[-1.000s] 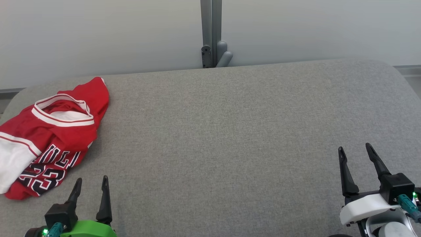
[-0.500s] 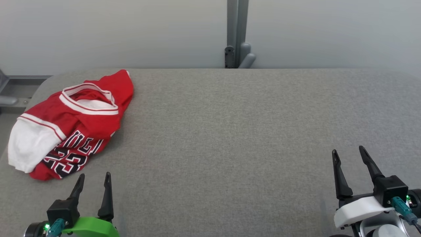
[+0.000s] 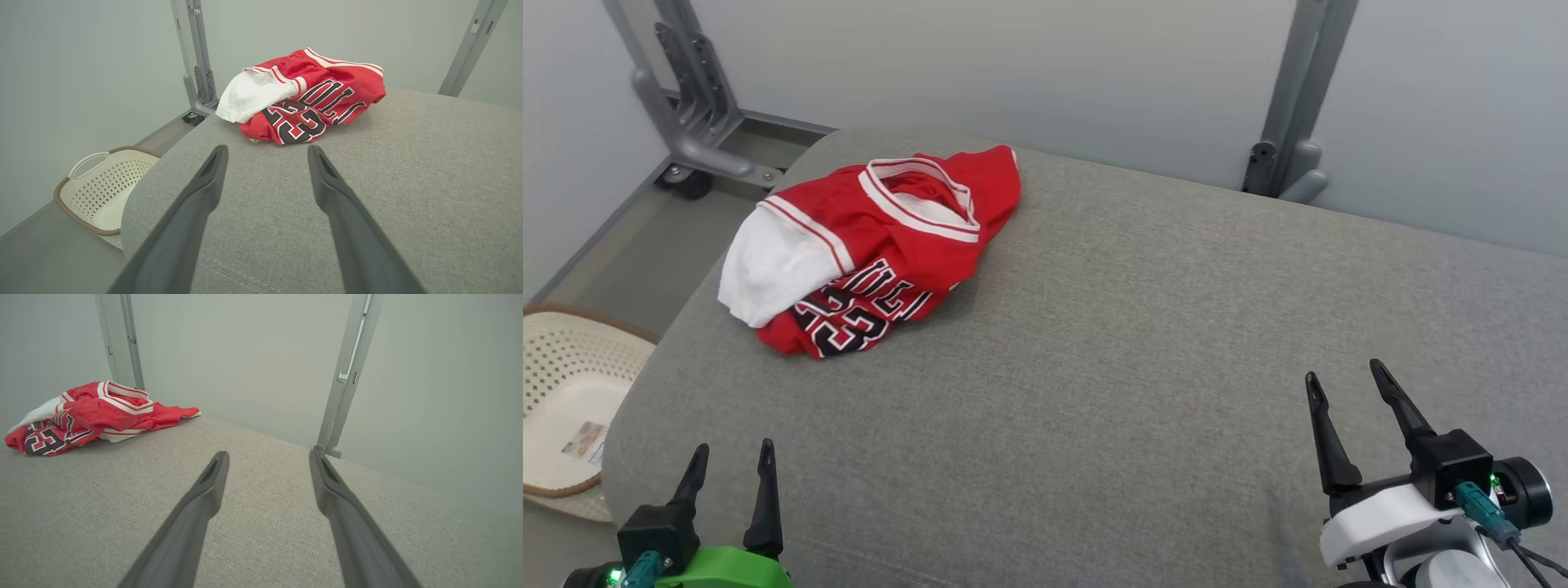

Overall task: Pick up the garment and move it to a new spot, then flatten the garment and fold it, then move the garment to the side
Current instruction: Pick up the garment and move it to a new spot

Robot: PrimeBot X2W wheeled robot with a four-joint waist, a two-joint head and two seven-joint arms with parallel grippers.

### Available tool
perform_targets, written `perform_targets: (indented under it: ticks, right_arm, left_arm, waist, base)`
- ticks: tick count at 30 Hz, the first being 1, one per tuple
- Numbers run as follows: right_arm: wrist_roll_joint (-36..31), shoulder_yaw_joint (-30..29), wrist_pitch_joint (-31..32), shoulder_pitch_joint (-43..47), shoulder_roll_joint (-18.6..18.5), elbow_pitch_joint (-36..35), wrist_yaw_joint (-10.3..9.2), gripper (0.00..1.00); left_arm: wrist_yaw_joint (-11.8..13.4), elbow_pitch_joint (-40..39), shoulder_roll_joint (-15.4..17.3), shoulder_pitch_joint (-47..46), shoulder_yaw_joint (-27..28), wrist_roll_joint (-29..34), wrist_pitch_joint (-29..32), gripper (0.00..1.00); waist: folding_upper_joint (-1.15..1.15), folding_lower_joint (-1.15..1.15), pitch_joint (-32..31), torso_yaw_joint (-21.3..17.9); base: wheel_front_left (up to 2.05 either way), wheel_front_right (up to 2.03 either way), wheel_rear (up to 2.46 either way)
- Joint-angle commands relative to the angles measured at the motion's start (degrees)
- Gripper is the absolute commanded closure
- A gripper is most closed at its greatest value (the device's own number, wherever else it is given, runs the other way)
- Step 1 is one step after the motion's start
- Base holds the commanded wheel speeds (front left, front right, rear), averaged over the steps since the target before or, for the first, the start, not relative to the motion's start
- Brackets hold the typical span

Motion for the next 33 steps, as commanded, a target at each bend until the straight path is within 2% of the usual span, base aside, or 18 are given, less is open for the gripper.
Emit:
perform_targets:
  ticks: [1,8,13,16,22,24,30,33]
  right_arm:
    - [0.5,0.3,-0.2,-0.5,-0.1,0.3,-0.02,0.00]
    - [0.4,1.3,-0.2,-0.6,-1.1,0.0,-0.03,0.00]
    - [-0.3,1.4,-0.2,-2.2,-2.3,-0.7,-0.03,0.00]
    - [-0.9,1.8,-0.2,-4.2,-3.6,-1.4,-0.03,0.00]
    - [-1.9,3.1,-0.2,-9.7,-5.3,-2.8,-0.04,0.00]
    - [-1.8,3.1,-0.2,-11.1,-5.1,-3.4,-0.04,0.00]
    - [-2.0,3.4,-0.2,-12.5,-4.7,-4.3,-0.04,0.00]
    - [-1.7,3.4,-0.2,-12.5,-4.6,-5.1,-0.04,0.00]
  left_arm:
    - [0.0,-0.2,-0.1,0.4,0.1,-0.4,0.0,0.00]
    - [0.0,0.7,-0.2,-3.2,-2.3,-2.2,0.0,0.00]
    - [0.0,3.4,0.6,-9.8,-6.2,-5.0,0.0,0.00]
    - [0.0,6.1,1.6,-17.7,-10.9,-8.0,0.9,0.00]
    - [0.1,13.4,6.5,-32.7,-22.7,-16.7,5.1,0.00]
    - [0.1,17.9,8.3,-37.8,-26.8,-21.9,6.5,0.00]
    - [0.1,28.0,11.5,-42.9,-28.9,-31.0,7.9,0.00]
    - [0.1,32.6,12.7,-44.0,-29.6,-32.8,8.5,0.00]
  waist:
    - [0.00,0.00,-0.6,4.1]
    - [0.00,0.00,2.3,1.1]
    - [0.00,0.00,7.1,-1.8]
    - [0.00,0.00,11.9,-4.1]
    - [0.00,0.00,21.9,-9.0]
    - [0.00,0.00,24.8,-10.9]
    - [0.00,0.00,26.7,-14.7]
    - [0.00,0.00,26.5,-15.9]
  base:
    - [0.00,0.00,0.00]
    - [0.00,0.00,0.00]
    - [0.00,0.00,0.00]
    - [0.00,0.00,0.00]
    - [0.00,0.00,0.00]
    - [0.00,0.00,0.00]
    - [0.00,0.00,0.00]
    - [0.00,0.00,0.00]
